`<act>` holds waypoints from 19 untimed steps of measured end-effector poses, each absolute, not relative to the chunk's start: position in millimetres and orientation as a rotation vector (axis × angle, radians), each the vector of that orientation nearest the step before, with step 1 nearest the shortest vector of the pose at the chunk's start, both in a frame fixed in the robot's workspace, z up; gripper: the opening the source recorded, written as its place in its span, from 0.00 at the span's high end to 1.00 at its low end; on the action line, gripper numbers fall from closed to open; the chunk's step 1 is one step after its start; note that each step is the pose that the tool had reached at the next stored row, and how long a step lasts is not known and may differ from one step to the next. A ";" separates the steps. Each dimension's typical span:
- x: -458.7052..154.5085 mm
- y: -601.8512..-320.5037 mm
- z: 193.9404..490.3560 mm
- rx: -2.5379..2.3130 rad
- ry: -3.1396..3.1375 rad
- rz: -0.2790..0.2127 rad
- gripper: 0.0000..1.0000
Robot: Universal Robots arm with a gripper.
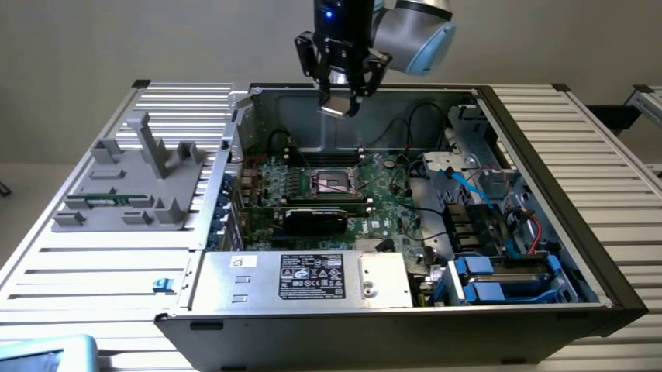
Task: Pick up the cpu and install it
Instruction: 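Place the cpu into insertion slot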
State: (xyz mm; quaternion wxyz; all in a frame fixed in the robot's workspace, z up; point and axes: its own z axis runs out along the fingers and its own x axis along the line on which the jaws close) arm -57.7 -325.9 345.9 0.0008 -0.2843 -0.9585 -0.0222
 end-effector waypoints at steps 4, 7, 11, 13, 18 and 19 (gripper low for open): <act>-57.7 -325.9 345.3 -0.991 -2.980 -0.070 0.44; -57.7 -325.9 344.8 -1.064 -2.956 -0.070 0.44; -57.6 -325.9 344.1 -1.160 -2.921 -0.070 0.44; -57.7 -325.9 343.8 -1.207 -2.903 -0.069 0.44; -57.7 -326.0 343.2 -1.304 -2.862 -0.069 0.44; -57.7 -326.0 343.2 -1.304 -2.862 -0.069 0.44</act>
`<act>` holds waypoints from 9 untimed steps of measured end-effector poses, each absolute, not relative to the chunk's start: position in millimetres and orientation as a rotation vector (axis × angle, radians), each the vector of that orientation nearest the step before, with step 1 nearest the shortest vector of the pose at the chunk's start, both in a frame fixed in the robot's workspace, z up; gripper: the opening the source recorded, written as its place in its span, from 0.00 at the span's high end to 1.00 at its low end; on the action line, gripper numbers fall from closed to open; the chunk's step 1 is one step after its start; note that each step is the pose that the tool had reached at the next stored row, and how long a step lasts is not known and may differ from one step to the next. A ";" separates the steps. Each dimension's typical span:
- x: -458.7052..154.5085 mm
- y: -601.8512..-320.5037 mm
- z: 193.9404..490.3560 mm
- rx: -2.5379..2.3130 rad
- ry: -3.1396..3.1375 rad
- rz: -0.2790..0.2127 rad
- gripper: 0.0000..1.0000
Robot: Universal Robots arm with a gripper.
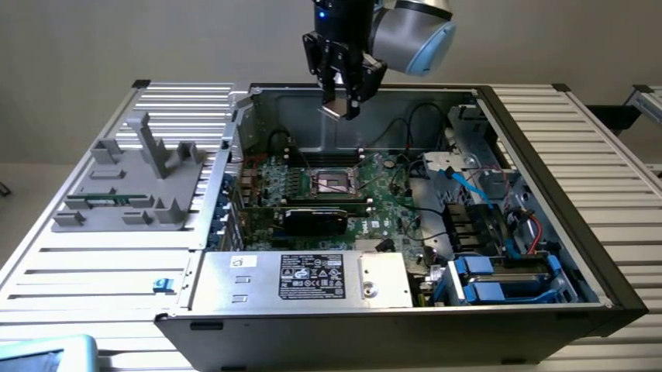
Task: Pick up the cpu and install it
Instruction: 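Place the cpu into insertion slot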
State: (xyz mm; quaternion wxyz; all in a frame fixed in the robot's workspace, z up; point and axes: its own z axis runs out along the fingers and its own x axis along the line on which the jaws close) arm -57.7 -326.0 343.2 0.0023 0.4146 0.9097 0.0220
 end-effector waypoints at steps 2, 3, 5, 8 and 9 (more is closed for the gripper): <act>-57.7 -326.0 343.1 1.301 2.854 0.069 0.44; -57.7 -326.0 343.1 1.301 2.854 0.069 0.44; -57.7 -326.0 343.1 1.325 2.842 0.069 0.44; -57.7 -326.0 343.1 1.393 2.808 0.069 0.44; -57.7 -326.0 343.0 1.413 2.798 0.069 0.44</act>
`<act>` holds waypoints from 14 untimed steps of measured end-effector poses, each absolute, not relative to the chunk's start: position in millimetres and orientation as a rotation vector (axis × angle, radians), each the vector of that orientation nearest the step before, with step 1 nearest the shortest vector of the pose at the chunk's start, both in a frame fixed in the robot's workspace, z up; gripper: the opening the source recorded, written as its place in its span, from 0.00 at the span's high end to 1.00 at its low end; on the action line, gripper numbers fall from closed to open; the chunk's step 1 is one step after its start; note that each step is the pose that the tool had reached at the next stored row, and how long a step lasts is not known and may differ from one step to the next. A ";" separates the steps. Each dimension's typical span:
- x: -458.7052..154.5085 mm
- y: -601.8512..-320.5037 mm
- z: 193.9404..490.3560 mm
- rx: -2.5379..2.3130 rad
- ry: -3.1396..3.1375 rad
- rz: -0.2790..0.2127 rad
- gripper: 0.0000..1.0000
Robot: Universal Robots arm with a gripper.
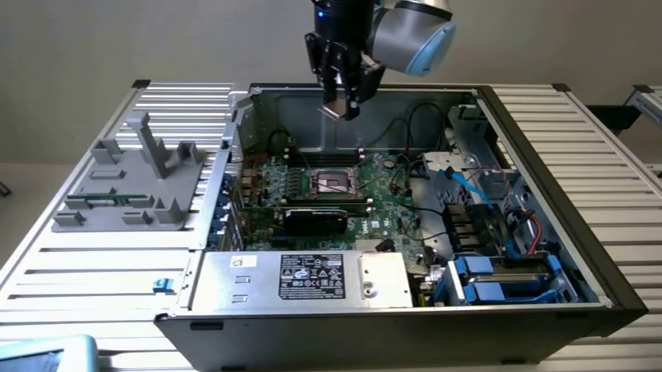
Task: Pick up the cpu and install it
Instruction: 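Place the cpu into insertion slot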
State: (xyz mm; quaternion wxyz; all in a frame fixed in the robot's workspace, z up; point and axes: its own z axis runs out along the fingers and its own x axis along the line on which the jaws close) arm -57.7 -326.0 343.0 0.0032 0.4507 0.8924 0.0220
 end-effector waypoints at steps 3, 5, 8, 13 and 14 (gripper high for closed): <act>-57.7 -326.0 342.8 1.477 2.764 0.069 0.44; -57.6 -325.9 342.4 1.516 2.742 0.068 0.44; -57.7 -326.0 341.8 1.571 2.709 0.066 0.44; -57.6 -326.0 340.3 1.682 2.639 0.065 0.44; -57.6 -325.9 339.9 1.704 2.625 0.065 0.44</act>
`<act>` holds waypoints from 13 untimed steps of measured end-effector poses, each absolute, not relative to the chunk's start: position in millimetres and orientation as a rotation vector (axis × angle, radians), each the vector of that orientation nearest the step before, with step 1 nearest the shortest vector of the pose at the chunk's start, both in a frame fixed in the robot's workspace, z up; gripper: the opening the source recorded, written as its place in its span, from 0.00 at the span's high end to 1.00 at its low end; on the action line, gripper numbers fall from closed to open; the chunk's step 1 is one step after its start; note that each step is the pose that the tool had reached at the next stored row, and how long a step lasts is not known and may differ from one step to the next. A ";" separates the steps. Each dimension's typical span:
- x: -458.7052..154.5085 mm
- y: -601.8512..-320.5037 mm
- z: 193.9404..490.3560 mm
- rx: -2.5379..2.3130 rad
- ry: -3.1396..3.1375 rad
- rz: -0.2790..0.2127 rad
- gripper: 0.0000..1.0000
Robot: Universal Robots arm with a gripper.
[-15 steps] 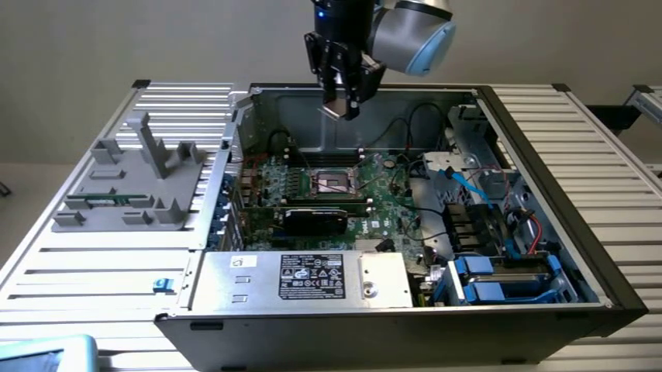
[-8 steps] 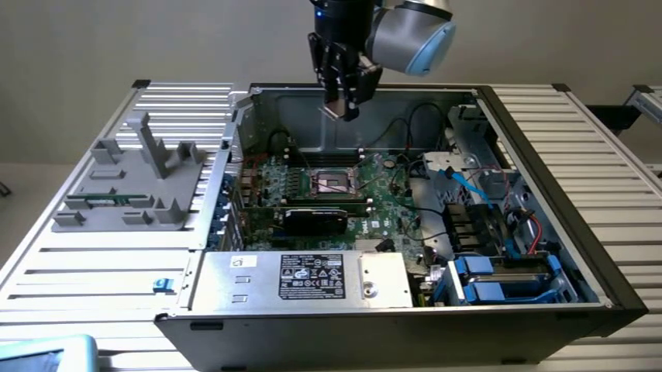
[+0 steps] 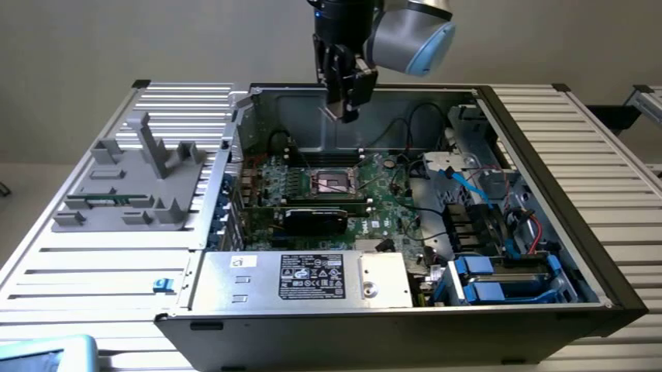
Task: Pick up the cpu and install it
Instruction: 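Place the cpu into insertion slot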
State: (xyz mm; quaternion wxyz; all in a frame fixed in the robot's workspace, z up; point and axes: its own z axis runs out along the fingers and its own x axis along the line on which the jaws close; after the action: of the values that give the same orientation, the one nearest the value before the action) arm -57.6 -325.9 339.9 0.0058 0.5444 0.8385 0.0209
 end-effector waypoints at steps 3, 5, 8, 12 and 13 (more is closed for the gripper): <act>-57.7 -326.0 338.9 1.772 2.578 0.065 0.44; -57.7 -326.0 338.3 1.816 2.546 0.064 0.44; -57.7 -326.0 337.3 1.883 2.496 0.064 0.44; -57.7 -326.0 336.0 1.968 2.427 0.063 0.44; -57.7 -326.0 335.6 1.989 2.410 0.063 0.44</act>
State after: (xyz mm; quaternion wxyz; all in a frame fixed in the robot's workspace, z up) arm -57.7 -326.0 335.6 0.0082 0.6365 0.7710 0.0201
